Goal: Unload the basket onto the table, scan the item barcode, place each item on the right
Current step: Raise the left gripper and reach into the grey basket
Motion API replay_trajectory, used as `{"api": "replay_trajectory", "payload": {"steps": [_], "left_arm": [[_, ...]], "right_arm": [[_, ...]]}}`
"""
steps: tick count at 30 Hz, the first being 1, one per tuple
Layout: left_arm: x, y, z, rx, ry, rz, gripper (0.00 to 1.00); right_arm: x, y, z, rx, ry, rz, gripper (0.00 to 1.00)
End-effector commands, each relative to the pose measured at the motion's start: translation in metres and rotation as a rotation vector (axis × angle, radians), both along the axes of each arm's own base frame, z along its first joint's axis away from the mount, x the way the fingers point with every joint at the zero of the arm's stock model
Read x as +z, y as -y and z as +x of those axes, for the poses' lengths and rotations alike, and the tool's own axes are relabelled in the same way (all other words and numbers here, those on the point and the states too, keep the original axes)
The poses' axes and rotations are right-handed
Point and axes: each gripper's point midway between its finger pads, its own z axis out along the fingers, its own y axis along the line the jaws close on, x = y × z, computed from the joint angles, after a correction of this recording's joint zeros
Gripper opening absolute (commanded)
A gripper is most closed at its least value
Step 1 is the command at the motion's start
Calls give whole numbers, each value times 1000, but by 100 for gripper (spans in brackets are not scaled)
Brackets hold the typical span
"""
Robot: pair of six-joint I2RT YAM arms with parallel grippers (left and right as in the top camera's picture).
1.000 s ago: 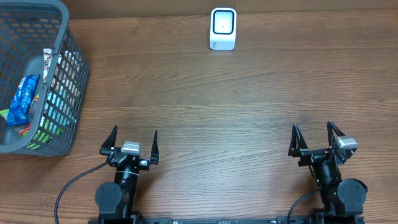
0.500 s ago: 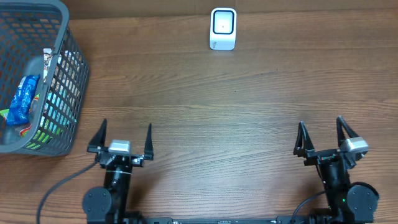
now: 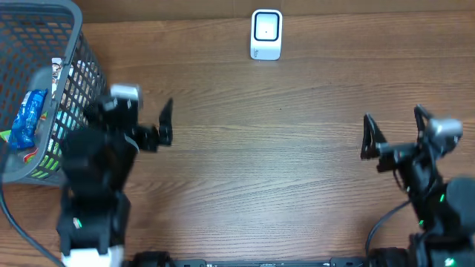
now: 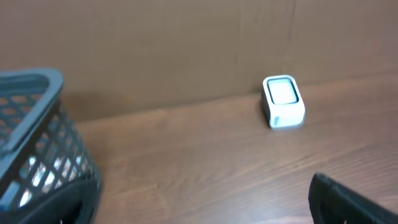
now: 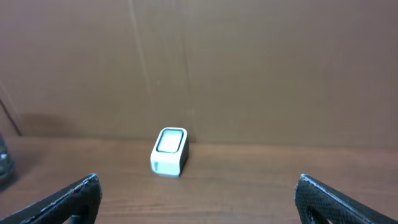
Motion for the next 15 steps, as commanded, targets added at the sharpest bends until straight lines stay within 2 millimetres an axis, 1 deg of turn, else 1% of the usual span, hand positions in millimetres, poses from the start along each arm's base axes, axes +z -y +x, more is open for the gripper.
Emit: {"api": "replay_trajectory", "payload": {"steps": [1, 5, 8, 11, 15], "left_arm": [[39, 9, 20, -65, -17, -6, 100], [56, 14, 41, -93, -153, -27, 100], [64, 28, 50, -170, -275, -77, 100], [58, 38, 53, -219, -361, -118, 100], [35, 50, 53, -284, -471, -178, 100]], "right_arm": [[27, -4, 18, 24, -59, -12, 100], [25, -6, 44, 35, -252, -10, 100], [23, -12, 66, 76, -407, -23, 100], [26, -20, 82, 122, -499, -4, 100], [25, -32, 93, 193, -540, 25, 100]]}}
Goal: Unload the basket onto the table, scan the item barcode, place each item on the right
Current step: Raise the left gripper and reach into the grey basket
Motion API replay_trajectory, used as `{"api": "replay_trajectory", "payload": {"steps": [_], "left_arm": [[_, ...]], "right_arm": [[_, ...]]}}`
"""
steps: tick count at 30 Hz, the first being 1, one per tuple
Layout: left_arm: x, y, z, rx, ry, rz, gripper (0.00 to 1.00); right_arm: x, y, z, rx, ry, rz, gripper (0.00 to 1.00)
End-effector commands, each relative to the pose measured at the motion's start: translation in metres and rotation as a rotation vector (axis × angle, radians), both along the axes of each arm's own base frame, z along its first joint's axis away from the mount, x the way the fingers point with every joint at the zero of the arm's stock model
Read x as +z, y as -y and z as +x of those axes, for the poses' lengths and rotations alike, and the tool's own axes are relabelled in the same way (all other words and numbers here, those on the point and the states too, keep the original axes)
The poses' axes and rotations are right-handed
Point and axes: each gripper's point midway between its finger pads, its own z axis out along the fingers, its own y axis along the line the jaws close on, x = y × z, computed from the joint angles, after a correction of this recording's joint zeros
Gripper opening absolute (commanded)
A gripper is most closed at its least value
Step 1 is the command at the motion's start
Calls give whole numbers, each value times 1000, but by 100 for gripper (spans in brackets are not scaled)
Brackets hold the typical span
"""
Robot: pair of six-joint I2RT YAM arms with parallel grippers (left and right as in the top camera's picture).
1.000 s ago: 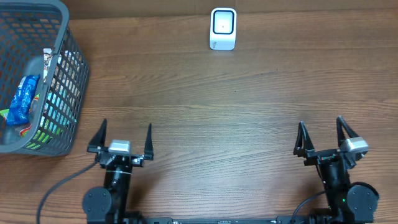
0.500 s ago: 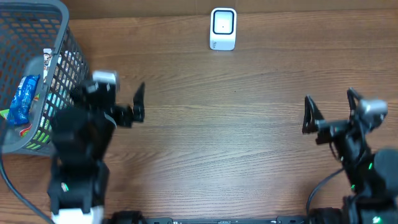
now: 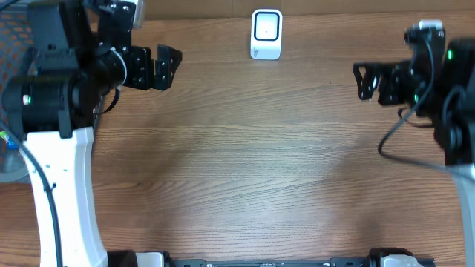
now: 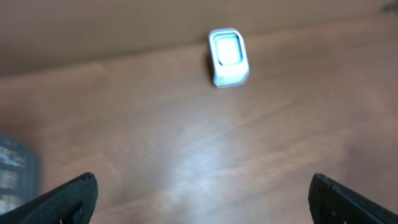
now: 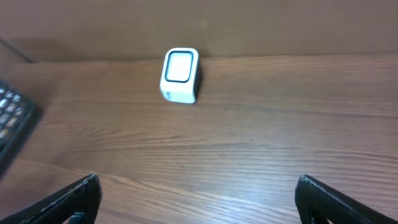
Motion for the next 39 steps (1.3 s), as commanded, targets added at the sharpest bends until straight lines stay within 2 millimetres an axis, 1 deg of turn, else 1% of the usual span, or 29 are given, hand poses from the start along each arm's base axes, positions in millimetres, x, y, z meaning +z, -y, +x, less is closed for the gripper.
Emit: {"api": "replay_trajectory", "payload": {"steps": [1, 2, 5, 6, 8, 10, 12, 13, 14, 15, 17, 19, 20, 22, 23, 24, 26, 29, 32, 35, 36, 37, 39], "left_arm": [[-13, 15, 3, -83, -64, -65, 100], [-25, 14, 8, -79, -105, -68, 100], [-31, 14, 16, -80, -116, -72, 100], [-32, 13, 18, -76, -113, -68, 100], [-28, 5, 22, -46, -93, -44, 100], [-18, -14, 25, 45, -71, -22, 100], [-2, -47, 28, 210, -42, -5, 100], [7, -67, 27, 305, -25, 4, 100], [16, -88, 25, 399, -6, 16, 100], [25, -114, 21, 510, 18, 25, 99], [41, -159, 10, 691, 61, 24, 99], [47, -189, 1, 787, 82, 13, 100], [48, -214, -9, 863, 86, 2, 100], [44, -239, -19, 935, 74, -3, 100], [36, -261, -27, 987, 50, -12, 100], [30, -272, -29, 1010, 33, -18, 100], [15, -290, -33, 1047, -10, -30, 100], [-13, -311, -36, 1092, -102, -44, 100], [-43, -325, -36, 1113, -196, -59, 100], [-73, -331, -28, 1105, -285, -72, 100], [-83, -331, -24, 1090, -311, -77, 99], [-102, -330, -17, 1053, -361, -96, 100], [-121, -330, -12, 1038, -414, -115, 98]], "right_arm": [[16, -17, 6, 85, 24, 57, 100], [14, -23, 8, 114, 17, 81, 100], [14, -31, 6, 156, 7, 113, 100], [14, -33, 5, 166, 3, 121, 100], [13, -34, 4, 170, -3, 125, 100], [11, -34, 3, 170, -12, 126, 100], [9, -34, 1, 169, -25, 126, 100], [8, -34, 0, 168, -30, 126, 100], [7, -33, 0, 167, -33, 126, 100], [7, -34, 0, 168, -34, 126, 100], [7, -34, -1, 167, -36, 127, 100], [7, -34, -1, 168, -36, 127, 100], [6, -34, -1, 168, -37, 127, 100], [6, -33, -2, 167, -43, 127, 100], [3, -33, -3, 166, -54, 128, 100], [3, -33, -3, 166, -58, 129, 100], [2, -33, -4, 166, -64, 129, 100], [1, -34, -4, 166, -66, 129, 100], [1, -34, -5, 166, -69, 130, 100], [0, -34, -5, 165, -73, 130, 100], [0, -34, -6, 165, -74, 130, 100], [0, -33, -6, 165, -74, 130, 100], [0, -33, -5, 165, -73, 130, 100]]}}
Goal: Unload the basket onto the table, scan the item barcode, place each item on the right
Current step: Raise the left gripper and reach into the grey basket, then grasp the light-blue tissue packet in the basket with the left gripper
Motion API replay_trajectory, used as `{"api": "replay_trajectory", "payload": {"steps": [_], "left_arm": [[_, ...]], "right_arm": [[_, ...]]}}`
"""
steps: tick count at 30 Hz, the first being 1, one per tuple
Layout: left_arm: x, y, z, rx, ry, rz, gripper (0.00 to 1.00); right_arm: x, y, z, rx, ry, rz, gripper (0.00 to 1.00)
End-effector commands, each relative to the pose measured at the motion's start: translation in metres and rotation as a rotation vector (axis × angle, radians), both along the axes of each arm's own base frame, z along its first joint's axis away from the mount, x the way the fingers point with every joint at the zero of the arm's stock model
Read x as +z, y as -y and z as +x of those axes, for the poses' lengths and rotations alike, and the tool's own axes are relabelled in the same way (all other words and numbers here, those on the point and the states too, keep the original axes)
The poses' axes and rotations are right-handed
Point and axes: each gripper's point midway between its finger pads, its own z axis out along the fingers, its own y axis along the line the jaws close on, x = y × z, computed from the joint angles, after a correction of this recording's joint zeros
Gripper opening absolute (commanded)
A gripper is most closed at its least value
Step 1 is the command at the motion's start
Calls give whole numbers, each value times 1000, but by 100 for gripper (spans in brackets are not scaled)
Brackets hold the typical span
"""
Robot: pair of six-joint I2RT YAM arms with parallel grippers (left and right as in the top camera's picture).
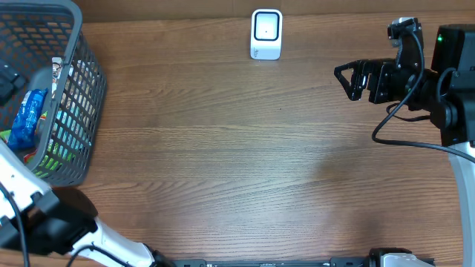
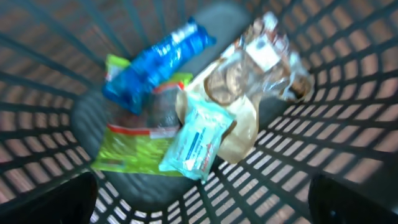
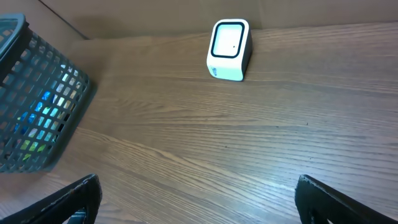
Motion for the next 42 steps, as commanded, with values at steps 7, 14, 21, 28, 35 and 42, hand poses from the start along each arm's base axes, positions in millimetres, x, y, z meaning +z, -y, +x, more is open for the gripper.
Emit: {"api": "replay_trajectory", "payload": {"steps": [7, 14, 21, 28, 35, 42], "left_arm": [[-80, 0, 13, -31, -155, -175, 88], [-124, 6, 15, -59, -260, -252, 87], [-163, 11, 17, -62, -351, -300, 82], [-176, 11, 11, 3, -437, -263, 78], [-129, 13, 5, 65, -370, -191, 72], [-40, 23, -25, 108, -254, -57, 72]], "right_arm": [[12, -1, 0, 6, 33, 3, 100], [12, -1, 0, 6, 33, 3, 100], [12, -1, 0, 6, 31, 3, 100], [9, -1, 2, 6, 23, 3, 100], [8, -1, 2, 6, 16, 3, 100], [9, -2, 3, 7, 26, 3, 100]]}}
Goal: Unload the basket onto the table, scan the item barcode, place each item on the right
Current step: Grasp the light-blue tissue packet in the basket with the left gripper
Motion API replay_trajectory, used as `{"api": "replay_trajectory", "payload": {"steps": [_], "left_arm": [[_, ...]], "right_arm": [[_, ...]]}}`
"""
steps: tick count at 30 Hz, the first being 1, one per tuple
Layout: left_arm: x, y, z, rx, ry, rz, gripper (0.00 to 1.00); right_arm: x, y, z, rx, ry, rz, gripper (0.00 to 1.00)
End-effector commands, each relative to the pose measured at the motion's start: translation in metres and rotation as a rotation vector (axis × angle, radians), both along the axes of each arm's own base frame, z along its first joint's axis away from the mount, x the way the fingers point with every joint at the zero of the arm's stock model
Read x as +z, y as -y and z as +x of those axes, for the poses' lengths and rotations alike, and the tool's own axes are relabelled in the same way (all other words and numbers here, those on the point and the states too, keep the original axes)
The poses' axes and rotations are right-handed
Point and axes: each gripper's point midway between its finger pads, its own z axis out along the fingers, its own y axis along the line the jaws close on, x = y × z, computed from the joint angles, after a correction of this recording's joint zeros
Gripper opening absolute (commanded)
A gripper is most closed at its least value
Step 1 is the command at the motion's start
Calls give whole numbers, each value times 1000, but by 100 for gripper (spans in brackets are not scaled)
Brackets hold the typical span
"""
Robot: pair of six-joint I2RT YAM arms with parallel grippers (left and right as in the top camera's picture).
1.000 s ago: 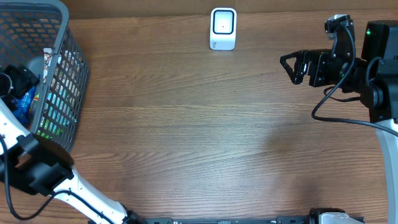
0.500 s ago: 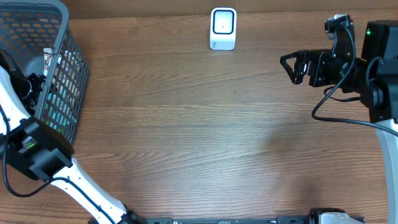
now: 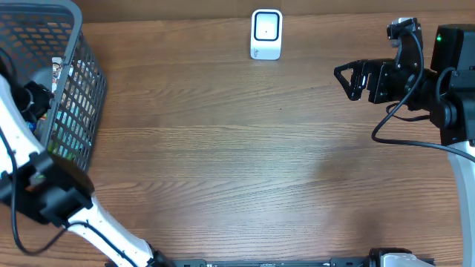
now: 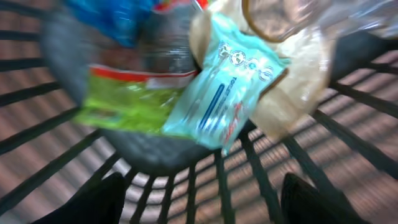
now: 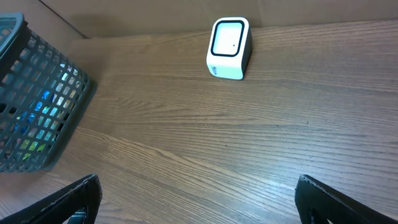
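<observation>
Deep in the grey mesh basket (image 3: 77,89), my left gripper (image 4: 199,202) is open with nothing between its fingers. Just beyond it lies a light teal packet (image 4: 227,87), on top of a green packet (image 4: 127,93), a blue packet (image 4: 99,15) and a clear bag of biscuits (image 4: 292,37). The white barcode scanner (image 3: 266,33) stands at the table's back edge. It also shows in the right wrist view, scanner (image 5: 228,40). My right gripper (image 3: 350,80) hangs open and empty at the right, facing the scanner.
The basket (image 5: 34,118) fills the table's far left, and its mesh wall (image 4: 348,143) surrounds the left gripper. Brown wooden table (image 3: 237,163) stretches between basket and right arm. A brown wall runs behind the scanner.
My left gripper has gone lower into the basket. The packets now look larger and the teal packet lies just ahead of the fingers. The right arm has not moved.
Both grippers were open and low near the table's front. Then both arms stood raised further back, facing the scanner. Then the left gripper was over the basket looking down on the packets, and now it is low inside, still open.
</observation>
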Motion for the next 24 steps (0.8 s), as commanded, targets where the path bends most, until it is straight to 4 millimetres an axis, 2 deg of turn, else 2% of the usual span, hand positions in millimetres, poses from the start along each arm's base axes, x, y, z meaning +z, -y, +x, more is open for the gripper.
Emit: {"api": "replay_trajectory", "payload": {"steps": [1, 7, 11, 14, 17, 20, 24], "left_arm": [[66, 9, -27, 58, 81, 115, 72], [105, 12, -57, 149, 106, 215, 68], [129, 11, -67, 178, 155, 285, 66], [139, 15, -71, 176, 176, 300, 62], [152, 27, -75, 156, 210, 317, 60], [171, 46, -81, 123, 257, 356, 60], [195, 74, -103, 129, 340, 458, 60]], "right_arm": [[11, -2, 3, 7, 32, 2, 100], [9, -2, 1, 7, 23, 3, 100], [10, -2, 1, 8, 23, 3, 100], [10, -2, 1, 10, 23, 5, 100], [10, -2, 1, 10, 23, 6, 100], [10, -2, 1, 10, 22, 6, 100], [9, -2, 0, 10, 19, 6, 100]]}}
